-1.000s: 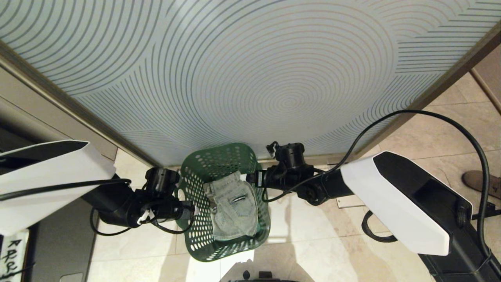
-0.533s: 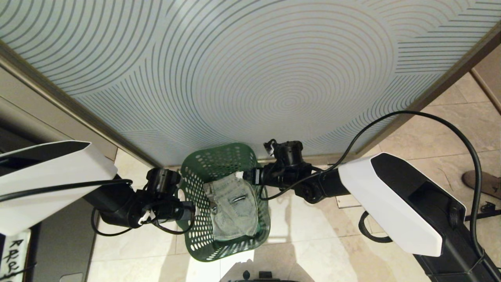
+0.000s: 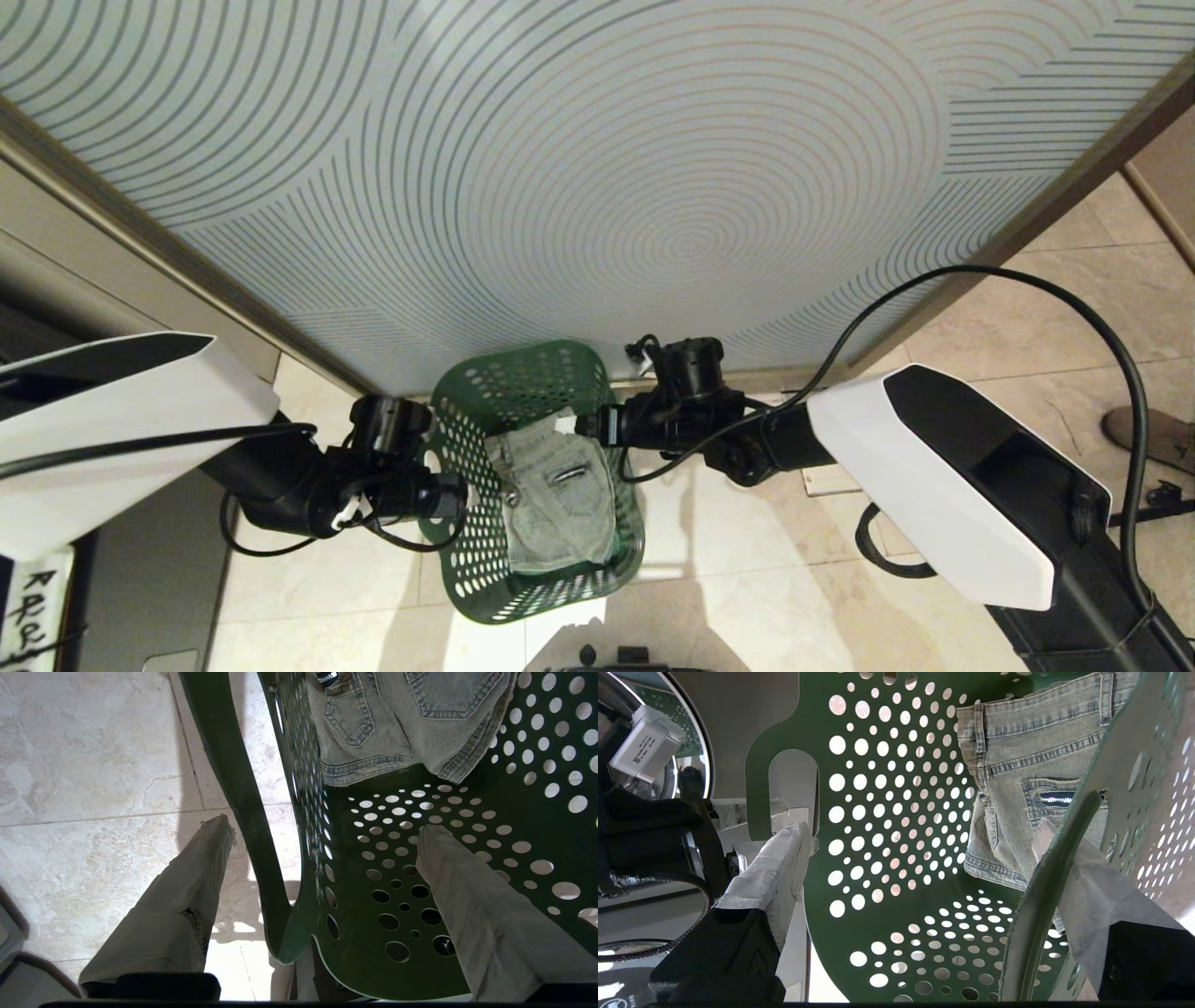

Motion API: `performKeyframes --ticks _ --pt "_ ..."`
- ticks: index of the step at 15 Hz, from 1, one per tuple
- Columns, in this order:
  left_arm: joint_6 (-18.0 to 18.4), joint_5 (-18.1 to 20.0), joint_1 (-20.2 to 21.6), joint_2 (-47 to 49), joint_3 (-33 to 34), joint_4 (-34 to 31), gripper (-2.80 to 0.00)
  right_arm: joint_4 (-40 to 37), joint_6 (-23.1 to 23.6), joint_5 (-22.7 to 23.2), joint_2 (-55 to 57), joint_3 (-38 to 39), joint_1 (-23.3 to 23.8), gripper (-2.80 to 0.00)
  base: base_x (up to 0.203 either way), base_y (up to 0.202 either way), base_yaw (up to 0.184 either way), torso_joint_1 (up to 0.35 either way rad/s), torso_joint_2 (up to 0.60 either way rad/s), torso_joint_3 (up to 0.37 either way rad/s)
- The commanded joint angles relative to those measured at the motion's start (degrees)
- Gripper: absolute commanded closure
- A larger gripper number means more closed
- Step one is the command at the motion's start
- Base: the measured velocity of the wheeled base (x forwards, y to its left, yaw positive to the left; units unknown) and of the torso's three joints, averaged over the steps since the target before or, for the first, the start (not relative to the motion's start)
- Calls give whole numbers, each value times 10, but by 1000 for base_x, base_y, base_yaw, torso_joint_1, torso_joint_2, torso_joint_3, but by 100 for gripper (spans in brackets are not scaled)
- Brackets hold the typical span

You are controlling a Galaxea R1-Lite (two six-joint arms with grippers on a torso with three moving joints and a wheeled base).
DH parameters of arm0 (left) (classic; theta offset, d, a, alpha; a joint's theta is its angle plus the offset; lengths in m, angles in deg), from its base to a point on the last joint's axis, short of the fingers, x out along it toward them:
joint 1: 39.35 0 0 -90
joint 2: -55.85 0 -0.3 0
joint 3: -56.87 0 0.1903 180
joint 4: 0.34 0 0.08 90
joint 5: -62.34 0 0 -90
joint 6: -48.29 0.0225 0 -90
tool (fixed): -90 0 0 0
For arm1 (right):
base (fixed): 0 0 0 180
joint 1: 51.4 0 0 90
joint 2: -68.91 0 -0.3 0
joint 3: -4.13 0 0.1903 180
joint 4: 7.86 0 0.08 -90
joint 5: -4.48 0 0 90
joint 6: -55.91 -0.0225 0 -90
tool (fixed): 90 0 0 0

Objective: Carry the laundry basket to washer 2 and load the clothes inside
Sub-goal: Pick up the clothes basket and put it beside the washing machine

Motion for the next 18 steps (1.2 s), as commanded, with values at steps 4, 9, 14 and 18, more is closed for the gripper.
performKeyframes --ticks 4,9,14,18 --pt "-2 22 -1 3 -1 0 -280 1 -1 1 9 -4 3 -280 0 0 0 0 0 0" --pt "-9 95 4 19 -24 -4 -280 1 0 -1 9 -7 3 -280 0 0 0 0 0 0" --pt "-32 130 4 23 -53 -30 -280 0 -1 0 15 -15 3 -280 0 0 0 0 0 0" --pt "-58 157 5 21 -55 -39 -280 0 0 7 21 -17 3 -280 0 0 0 0 0 0"
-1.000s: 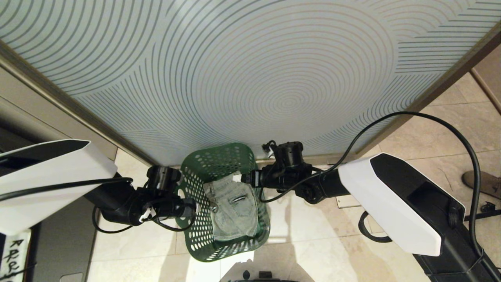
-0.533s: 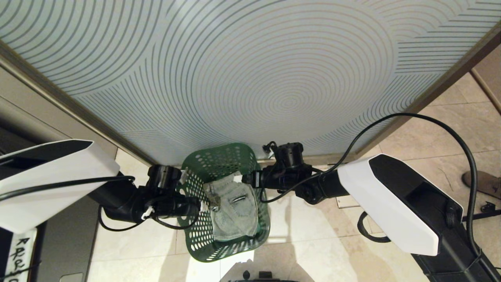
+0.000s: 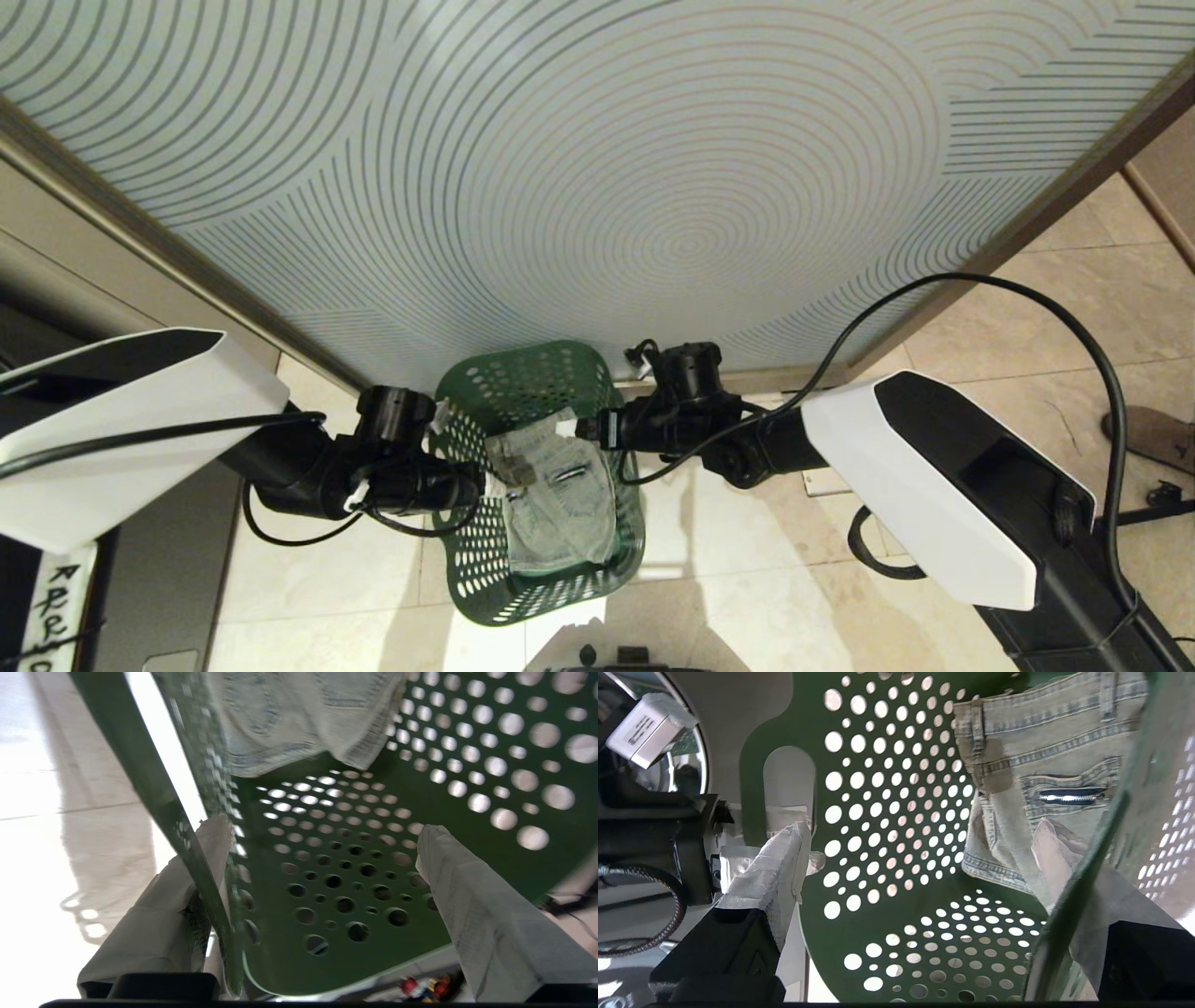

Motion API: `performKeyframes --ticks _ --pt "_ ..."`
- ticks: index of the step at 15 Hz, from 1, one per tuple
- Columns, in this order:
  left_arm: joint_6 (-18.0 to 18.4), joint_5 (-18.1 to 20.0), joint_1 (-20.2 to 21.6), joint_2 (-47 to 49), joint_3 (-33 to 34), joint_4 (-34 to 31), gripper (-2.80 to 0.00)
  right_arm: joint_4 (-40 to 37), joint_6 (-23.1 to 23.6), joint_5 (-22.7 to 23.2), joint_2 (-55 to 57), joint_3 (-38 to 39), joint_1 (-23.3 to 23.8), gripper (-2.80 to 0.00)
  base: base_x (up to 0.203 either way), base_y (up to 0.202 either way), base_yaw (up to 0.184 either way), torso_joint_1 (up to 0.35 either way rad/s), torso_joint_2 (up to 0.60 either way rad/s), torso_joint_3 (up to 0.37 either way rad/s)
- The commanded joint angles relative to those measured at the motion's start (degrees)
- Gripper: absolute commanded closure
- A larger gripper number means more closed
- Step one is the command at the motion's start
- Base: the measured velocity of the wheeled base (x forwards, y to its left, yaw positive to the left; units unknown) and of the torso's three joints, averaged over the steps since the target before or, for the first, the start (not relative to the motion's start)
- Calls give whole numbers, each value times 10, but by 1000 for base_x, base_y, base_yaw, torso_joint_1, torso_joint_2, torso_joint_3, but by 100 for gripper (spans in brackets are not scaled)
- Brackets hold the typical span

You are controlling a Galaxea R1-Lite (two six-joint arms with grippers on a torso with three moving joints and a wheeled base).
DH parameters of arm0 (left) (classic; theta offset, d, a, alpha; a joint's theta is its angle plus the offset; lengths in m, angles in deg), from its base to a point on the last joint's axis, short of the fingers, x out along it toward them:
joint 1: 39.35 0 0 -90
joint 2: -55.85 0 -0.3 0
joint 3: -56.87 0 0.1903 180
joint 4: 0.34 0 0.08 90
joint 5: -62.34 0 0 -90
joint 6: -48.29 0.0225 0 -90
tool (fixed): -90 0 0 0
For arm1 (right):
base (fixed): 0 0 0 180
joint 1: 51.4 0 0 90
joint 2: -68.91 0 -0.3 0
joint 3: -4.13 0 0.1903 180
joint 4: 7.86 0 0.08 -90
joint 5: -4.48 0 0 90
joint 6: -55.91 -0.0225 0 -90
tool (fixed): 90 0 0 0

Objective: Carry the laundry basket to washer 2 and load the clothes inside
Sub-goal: Pick up the clothes basket and put it beside the washing machine

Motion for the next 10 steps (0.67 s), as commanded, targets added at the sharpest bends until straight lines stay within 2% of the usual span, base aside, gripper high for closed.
performKeyframes --ticks 1,7,10 --pt "-6 20 1 1 -2 1 -280 2 -1 12 7 -1 0 -280 0 0 0 0 0 0" --pt "-22 52 0 6 -22 -26 -280 -19 0 36 26 -40 0 -280 0 0 0 0 0 0" --pt "-22 51 0 4 -23 -27 -280 -24 -1 34 36 -52 5 -280 0 0 0 0 0 0"
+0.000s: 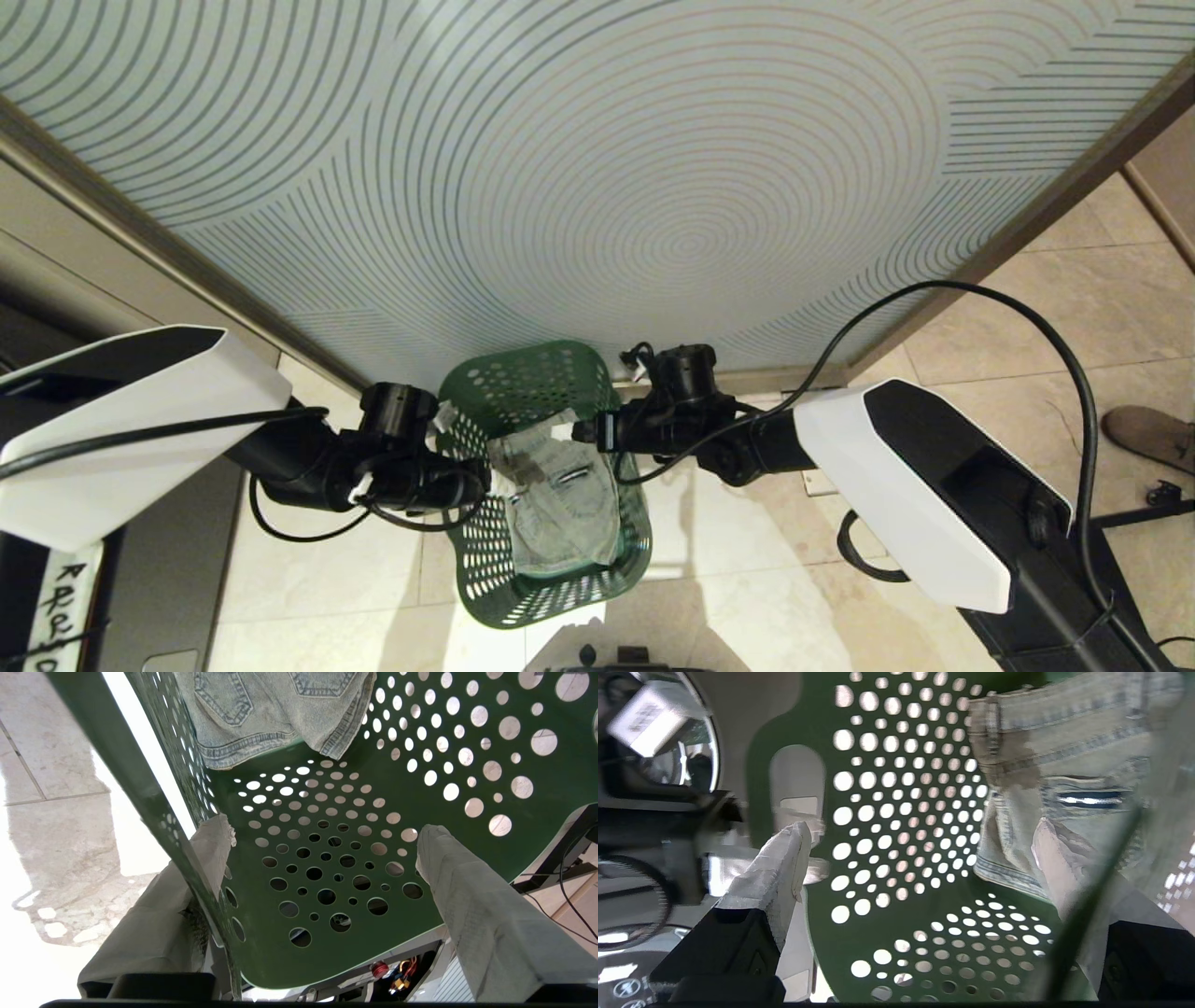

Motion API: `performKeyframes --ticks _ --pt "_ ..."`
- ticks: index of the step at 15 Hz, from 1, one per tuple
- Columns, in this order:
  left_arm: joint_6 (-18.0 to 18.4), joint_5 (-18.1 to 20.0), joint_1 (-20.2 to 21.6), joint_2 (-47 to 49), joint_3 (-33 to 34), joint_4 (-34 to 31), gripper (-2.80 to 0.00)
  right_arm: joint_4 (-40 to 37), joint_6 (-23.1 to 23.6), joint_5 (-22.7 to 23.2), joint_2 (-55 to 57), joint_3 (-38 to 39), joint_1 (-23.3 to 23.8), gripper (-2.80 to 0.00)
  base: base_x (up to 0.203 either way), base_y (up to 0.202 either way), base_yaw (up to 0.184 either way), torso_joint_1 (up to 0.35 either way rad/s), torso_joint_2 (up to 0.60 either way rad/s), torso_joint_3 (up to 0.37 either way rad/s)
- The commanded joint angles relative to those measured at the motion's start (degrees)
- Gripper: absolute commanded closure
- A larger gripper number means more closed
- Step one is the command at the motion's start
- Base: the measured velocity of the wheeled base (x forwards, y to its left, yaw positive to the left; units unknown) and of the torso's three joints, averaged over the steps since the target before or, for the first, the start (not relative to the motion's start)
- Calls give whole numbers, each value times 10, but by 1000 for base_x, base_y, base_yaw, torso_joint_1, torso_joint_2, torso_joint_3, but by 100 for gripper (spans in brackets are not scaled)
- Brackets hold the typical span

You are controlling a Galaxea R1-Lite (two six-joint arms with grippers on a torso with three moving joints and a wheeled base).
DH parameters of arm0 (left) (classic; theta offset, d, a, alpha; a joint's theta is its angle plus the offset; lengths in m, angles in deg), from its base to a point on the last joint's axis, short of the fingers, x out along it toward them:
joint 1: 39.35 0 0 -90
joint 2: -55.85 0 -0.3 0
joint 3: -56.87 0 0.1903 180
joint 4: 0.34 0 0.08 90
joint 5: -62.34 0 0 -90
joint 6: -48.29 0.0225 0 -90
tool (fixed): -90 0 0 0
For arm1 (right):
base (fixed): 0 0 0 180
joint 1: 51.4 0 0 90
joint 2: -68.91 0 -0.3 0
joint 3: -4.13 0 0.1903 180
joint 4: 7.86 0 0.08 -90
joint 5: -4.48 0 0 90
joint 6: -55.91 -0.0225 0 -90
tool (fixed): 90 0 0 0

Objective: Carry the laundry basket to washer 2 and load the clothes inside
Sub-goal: Pick up the clothes basket and put it beside the washing machine

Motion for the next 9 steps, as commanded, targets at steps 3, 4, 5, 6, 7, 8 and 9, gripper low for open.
performKeyframes --ticks 3,4,5,6,7,8,9 --pt "-1 -2 -1 -2 0 1 -280 1 -2 -1 6 -3 5 -280 0 0 0 0 0 0" --pt "-1 -3 -1 -2 -1 1 -280 1 -2 -2 6 -2 5 -280 0 0 0 0 0 0" --pt "-1 -3 -1 -3 -1 1 -280 1 -2 -2 6 -2 4 -280 0 0 0 0 0 0" --pt "-1 -3 -1 -3 0 1 -280 0 -2 -3 6 -2 4 -280 0 0 0 0 0 0" --pt "-1 -3 -1 -4 0 1 -280 1 -2 -3 5 -2 4 -280 0 0 0 0 0 0" --pt "-1 -3 -1 -4 0 1 -280 1 -2 -3 5 -2 4 -280 0 0 0 0 0 0" --pt "-1 -4 -1 -4 0 1 -280 0 -2 -3 5 -2 4 -280 0 0 0 0 0 0"
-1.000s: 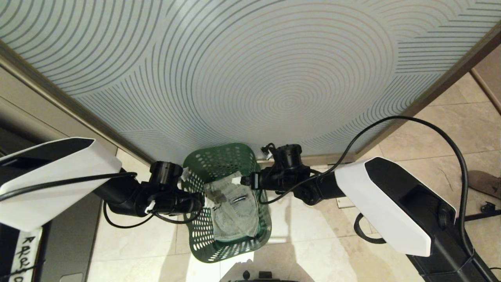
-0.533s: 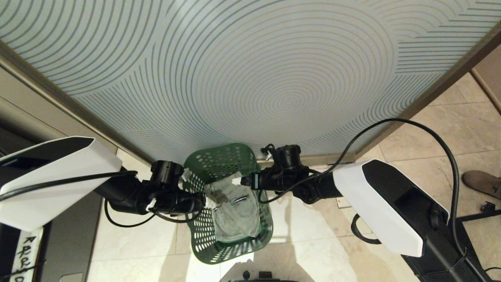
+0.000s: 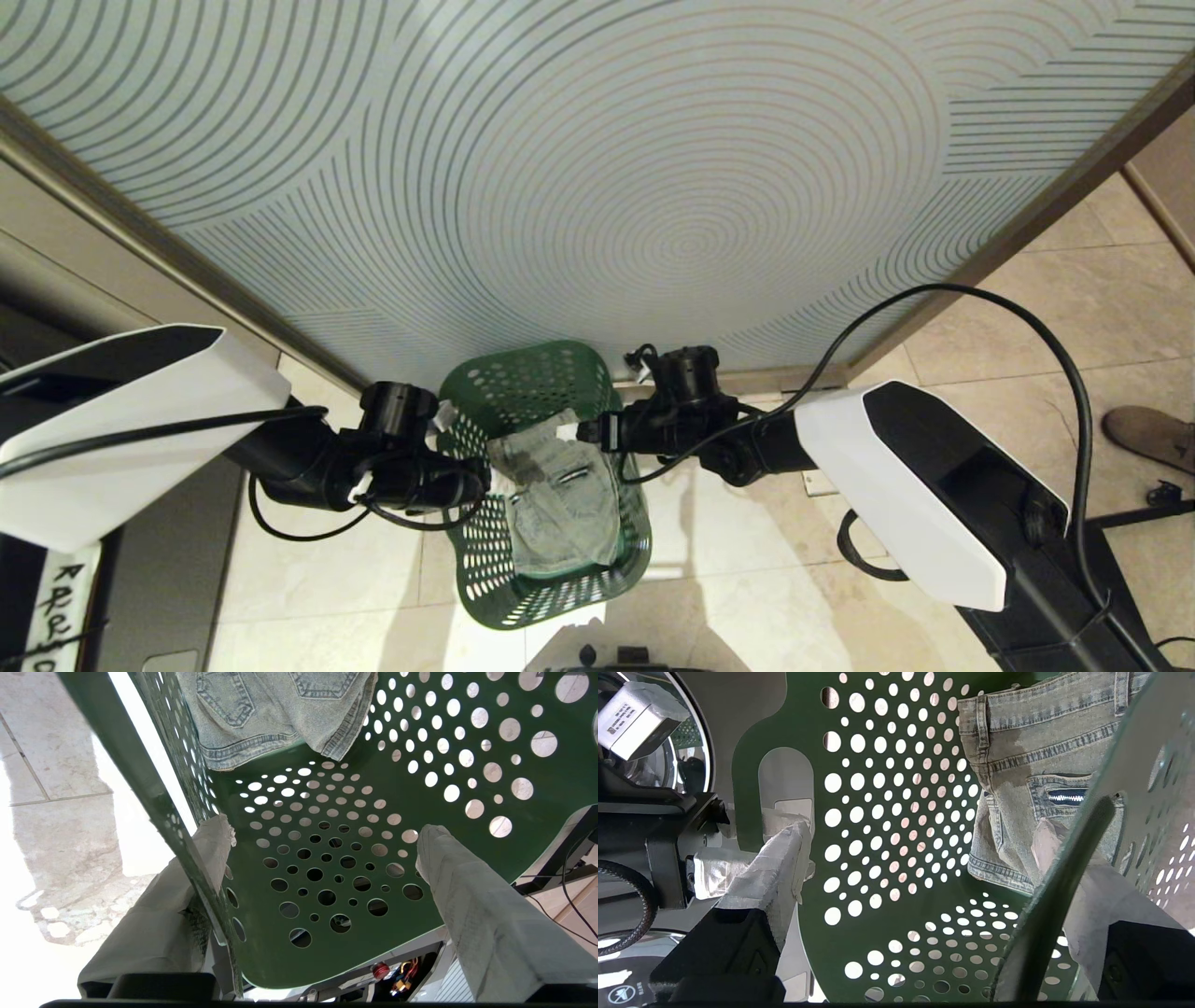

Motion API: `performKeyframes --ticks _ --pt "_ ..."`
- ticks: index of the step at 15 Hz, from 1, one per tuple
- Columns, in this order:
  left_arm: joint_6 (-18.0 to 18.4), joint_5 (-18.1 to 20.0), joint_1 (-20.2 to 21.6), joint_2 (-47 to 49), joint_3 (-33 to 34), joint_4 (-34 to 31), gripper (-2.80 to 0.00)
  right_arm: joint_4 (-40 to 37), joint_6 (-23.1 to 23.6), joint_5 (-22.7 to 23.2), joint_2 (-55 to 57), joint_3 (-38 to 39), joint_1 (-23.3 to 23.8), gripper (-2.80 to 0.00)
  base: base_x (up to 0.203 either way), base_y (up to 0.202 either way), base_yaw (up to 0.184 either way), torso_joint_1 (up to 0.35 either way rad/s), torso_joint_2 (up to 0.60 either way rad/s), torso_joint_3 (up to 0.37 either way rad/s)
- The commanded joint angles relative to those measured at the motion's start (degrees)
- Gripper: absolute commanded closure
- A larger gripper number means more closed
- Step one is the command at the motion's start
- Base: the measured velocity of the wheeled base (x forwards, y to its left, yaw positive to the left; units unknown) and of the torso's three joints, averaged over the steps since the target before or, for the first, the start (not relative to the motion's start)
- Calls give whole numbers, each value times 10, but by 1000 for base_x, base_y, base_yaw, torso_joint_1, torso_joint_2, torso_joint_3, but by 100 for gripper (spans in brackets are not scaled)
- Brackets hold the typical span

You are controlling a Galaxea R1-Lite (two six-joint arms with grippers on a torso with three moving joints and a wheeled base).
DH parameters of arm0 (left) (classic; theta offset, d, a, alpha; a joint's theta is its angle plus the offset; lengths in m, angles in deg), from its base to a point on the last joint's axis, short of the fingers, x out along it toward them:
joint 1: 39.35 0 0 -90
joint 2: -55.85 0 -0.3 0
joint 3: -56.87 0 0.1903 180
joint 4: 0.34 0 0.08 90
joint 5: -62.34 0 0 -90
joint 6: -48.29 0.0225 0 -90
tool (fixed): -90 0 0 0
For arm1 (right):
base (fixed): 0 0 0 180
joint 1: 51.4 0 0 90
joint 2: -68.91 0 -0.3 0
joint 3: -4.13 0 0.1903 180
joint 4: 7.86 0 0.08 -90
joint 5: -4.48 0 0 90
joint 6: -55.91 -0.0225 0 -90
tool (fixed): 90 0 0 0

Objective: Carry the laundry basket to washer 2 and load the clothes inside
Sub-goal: Pick up the clothes basket and put it beside the washing machine

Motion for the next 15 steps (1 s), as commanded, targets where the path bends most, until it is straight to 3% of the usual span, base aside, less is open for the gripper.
performKeyframes --ticks 1,5,15 --pt "-1 1 0 -1 0 0 -280 1 -1 2 -1 0 -1 -280 0 0 0 0 0 0" --pt "-1 -24 -3 3 -1 0 -280 1 -1 1 0 -1 -1 -280 0 0 0 0 0 0" --pt "-1 -24 -5 0 -10 -2 -280 -6 0 1 1 -8 -1 -280 0 0 0 0 0 0"
